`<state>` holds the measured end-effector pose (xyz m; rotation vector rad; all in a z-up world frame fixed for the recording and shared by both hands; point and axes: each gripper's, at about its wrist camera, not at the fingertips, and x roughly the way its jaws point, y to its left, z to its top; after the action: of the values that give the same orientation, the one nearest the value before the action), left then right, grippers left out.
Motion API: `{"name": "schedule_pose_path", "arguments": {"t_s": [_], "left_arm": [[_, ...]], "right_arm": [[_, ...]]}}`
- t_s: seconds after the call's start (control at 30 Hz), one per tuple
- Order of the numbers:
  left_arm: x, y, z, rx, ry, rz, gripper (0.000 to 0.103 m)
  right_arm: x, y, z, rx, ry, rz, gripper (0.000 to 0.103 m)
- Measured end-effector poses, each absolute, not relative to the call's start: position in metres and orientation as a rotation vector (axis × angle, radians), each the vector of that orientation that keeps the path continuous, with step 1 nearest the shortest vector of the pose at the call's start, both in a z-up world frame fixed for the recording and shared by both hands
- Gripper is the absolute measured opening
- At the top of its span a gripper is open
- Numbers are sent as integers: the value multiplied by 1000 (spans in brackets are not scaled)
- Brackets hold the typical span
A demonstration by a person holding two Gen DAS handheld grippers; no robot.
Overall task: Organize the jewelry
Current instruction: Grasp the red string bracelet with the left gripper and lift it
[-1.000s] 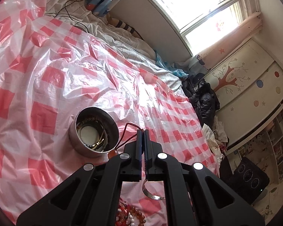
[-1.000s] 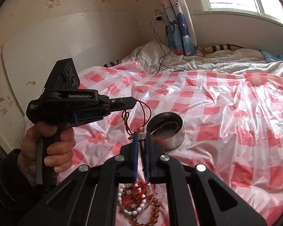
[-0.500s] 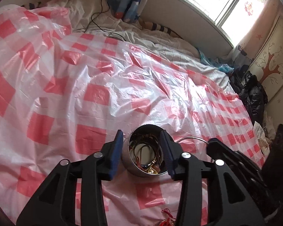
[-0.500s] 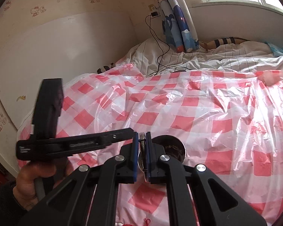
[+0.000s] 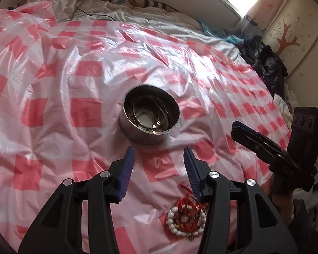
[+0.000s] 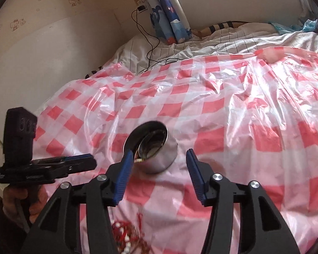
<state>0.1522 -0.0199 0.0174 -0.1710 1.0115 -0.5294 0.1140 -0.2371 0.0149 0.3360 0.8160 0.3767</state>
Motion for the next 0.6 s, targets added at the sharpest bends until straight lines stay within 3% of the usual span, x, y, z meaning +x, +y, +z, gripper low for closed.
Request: {"name": "schedule_pose_path", "arguments": {"t_s": [0.37,0.43,0.6], "left_arm": [[119,-32,-21,-187,1085,-591,45],[120,-43,-20,-143,1067,-601,45],[125,-75,-27,-22,1093,-634,45]], "right_arm": [[65,-257,-24,611,872,418,55],[64,-263,-25,633,865,395,60],[64,-273,-30,689,859,373,61]]}}
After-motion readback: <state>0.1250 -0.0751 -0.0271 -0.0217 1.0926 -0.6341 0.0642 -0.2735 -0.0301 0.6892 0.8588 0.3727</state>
